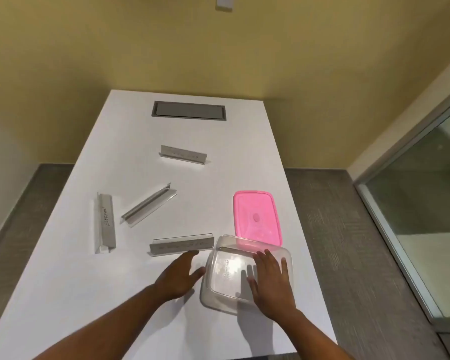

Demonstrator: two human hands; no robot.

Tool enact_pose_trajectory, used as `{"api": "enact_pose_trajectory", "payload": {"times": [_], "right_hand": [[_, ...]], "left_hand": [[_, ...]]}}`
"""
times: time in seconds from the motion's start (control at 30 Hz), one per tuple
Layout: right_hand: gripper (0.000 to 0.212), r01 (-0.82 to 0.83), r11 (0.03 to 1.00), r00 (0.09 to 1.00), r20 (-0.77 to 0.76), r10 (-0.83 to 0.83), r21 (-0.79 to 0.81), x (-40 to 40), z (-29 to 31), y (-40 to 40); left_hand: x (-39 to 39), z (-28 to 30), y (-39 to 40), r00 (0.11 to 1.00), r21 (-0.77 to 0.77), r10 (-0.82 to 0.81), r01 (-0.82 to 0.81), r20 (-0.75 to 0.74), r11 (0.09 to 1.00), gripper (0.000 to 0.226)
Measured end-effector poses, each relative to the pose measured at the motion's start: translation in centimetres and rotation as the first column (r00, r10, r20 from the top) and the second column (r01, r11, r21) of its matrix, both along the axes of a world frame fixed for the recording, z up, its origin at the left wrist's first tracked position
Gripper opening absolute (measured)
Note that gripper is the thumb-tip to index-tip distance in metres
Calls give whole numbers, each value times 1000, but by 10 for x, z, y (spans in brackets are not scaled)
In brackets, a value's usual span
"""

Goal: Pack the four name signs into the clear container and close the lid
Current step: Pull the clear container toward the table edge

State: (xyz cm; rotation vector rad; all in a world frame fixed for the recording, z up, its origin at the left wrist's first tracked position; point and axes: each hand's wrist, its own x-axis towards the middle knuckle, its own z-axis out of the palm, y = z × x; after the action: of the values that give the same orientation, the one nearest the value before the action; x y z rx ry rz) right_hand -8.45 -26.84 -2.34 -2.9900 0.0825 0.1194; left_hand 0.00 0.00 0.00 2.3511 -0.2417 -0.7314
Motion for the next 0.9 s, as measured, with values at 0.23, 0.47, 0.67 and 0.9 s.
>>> {"api": "enact_pose_trajectory", "payload": {"times": [0.23,0.47,0.67,0.9], "right_hand": [[49,46,991,995,83,-57,124,-12,-18,-45],[42,175,946,964,150,-221,274,-17,-22,-72],[51,263,856,914,169,-369,446,-17,-17,-71],[51,375,744,854,106,-509,553,-14,-15,-71]], "left_hand": [[-6,-5,-57,948,-69,218,-240,-230,968,55],[-4,-12,-83,894,-36,357,-380,-269,924,42],[-6,-13,-86,917,-42,315,-335,-246,941,35],[-15,-6,-68,939,-48,289,-303,-184,952,33]]}}
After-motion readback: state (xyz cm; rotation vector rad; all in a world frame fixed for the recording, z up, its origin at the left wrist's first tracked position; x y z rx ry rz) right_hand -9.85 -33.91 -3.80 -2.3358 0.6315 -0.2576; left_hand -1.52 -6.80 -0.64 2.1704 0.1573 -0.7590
